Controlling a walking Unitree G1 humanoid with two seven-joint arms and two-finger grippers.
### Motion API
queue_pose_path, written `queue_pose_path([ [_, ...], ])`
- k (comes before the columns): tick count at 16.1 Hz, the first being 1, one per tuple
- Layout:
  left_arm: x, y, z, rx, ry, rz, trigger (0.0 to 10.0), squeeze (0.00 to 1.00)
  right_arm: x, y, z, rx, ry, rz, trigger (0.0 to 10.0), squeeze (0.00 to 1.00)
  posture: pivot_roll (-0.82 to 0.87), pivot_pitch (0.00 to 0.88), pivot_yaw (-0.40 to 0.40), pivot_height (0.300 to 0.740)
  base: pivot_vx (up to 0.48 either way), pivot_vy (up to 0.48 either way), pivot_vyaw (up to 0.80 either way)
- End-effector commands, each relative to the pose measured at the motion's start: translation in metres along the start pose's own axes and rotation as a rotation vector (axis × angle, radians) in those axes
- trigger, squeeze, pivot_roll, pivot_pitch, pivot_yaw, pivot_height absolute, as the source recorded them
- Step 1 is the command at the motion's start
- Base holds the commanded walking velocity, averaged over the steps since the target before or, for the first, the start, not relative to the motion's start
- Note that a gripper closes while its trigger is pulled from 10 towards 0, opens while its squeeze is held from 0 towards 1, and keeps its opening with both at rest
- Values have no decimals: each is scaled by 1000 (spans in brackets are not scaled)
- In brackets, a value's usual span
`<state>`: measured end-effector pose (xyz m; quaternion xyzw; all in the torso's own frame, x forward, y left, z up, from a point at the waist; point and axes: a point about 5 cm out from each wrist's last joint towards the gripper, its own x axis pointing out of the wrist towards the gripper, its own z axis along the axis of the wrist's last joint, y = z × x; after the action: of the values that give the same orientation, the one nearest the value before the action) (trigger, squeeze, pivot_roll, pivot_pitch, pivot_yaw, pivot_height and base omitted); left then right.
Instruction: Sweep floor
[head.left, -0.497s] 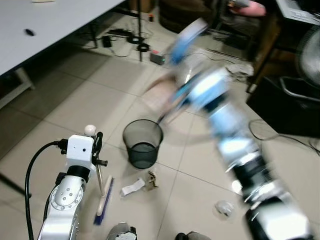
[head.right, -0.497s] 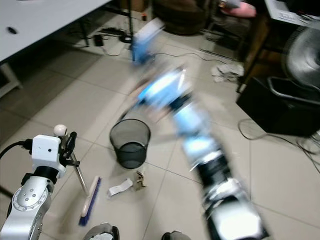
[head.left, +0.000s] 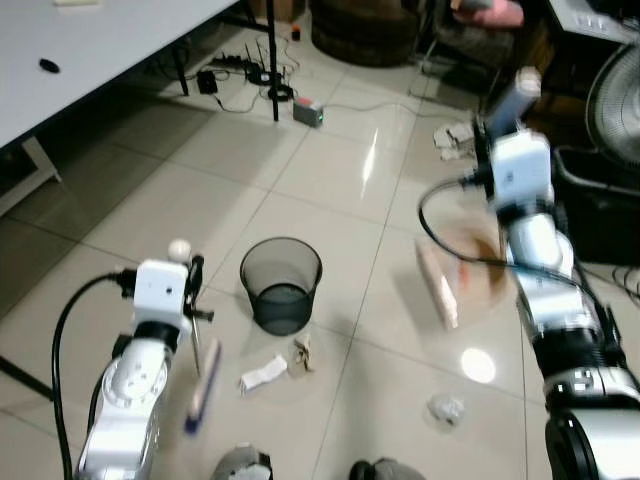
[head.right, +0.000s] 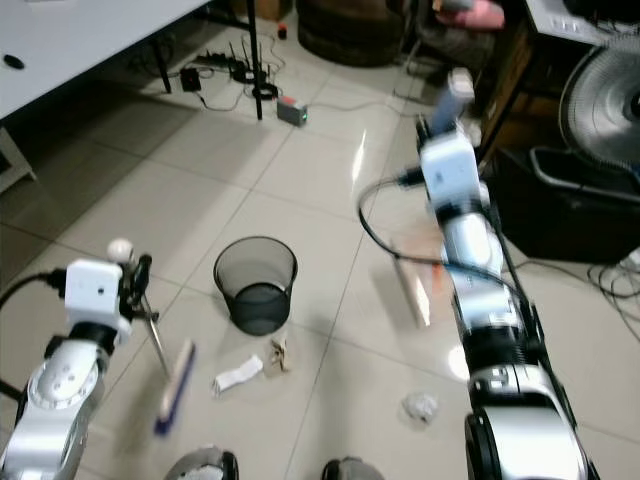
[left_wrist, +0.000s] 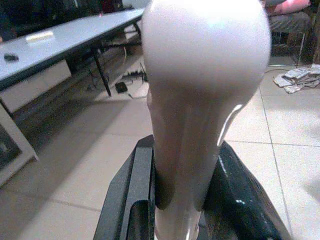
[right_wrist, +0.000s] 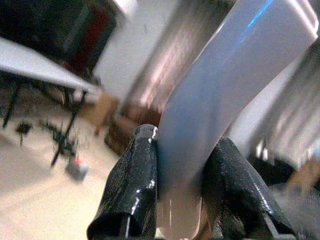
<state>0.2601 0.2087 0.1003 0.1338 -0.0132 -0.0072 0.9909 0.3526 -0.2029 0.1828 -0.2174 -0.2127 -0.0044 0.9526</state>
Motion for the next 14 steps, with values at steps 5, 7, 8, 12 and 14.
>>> queue_pose_path([
  [5,32,14,22,63,-148,32,10000,0,-17,5,-30,98,102,-93,10000,0,66,297,-12,740,0,0,0],
  [7,34,11,25,60,-159,11,10000,0,-17,9,-32,146,123,-114,10000,0,65,324,-8,740,0,0,0],
  [8,37,8,25,54,-155,-9,10000,0,-17,18,-36,197,158,-116,10000,0,71,352,-6,740,0,0,0],
  [12,41,-1,22,55,-153,-38,10000,0,-15,52,-36,287,212,-70,10000,0,100,374,-16,740,0,0,0],
  [14,41,-5,24,42,-160,-43,10000,0,-13,64,-32,337,211,-76,10000,0,110,376,-22,740,0,0,0],
])
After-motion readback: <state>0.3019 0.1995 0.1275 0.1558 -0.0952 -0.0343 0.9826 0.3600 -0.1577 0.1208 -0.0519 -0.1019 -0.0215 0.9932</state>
